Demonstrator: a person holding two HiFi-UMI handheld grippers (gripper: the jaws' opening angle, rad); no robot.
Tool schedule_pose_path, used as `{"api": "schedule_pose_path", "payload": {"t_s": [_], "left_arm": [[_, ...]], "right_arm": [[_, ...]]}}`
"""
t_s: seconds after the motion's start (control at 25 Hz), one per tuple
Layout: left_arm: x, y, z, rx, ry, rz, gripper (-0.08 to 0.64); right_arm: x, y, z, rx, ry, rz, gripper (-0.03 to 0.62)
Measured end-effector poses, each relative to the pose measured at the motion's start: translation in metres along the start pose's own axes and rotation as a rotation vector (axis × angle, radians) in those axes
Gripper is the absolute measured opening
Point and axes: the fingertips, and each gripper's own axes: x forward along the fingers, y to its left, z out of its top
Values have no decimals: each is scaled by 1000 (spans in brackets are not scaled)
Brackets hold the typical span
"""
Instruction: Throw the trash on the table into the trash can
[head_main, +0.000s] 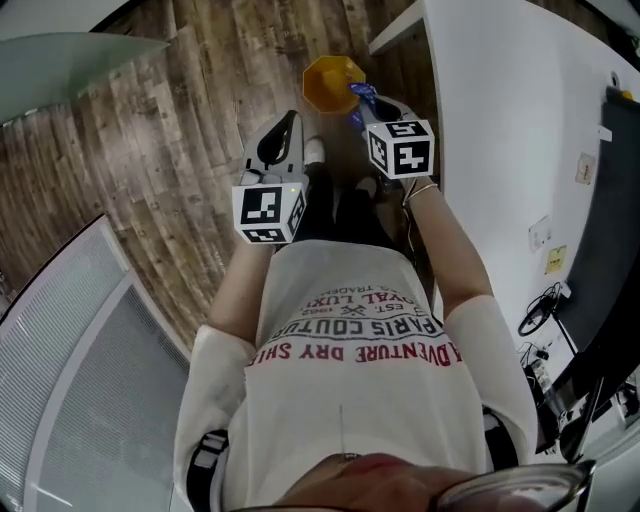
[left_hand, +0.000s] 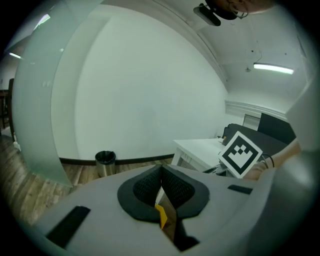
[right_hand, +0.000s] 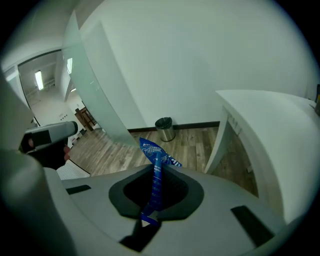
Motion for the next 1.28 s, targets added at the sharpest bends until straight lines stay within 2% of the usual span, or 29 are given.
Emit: {"api": "schedule_pose_path", "payload": {"t_s": [0.16, 0.36, 0.56, 0.88, 0.96, 1.08, 1.16, 1.24, 1.28], "left_arm": [[34, 49, -30, -39, 43, 25, 23], [81, 86, -85, -90, 103, 41, 23], [129, 115, -141, -92, 102, 13, 23], [176, 153, -255, -142, 123, 59, 23], [180, 155, -277, -157, 138, 58, 23], [188, 155, -300, -176, 150, 55, 23], [190, 155, -311, -189, 158, 56, 23], [190, 156, -318, -189, 166, 58, 23], [189, 157, -320, -181, 169, 58, 23]], "right_arm": [[75, -3, -18, -14, 66, 6, 35], [167, -31, -69, 13, 136, -10, 35], [255, -63, -109, 25, 169, -10, 35], [362, -99, -194, -11, 251, -34, 37], [378, -103, -215, 15, 277, -31, 37], [394, -116, -236, 104, 317, -38, 38], [402, -119, -248, 129, 345, -19, 73], [409, -114, -254, 137, 369, 21, 208], [410, -112, -256, 141, 375, 30, 228]]}}
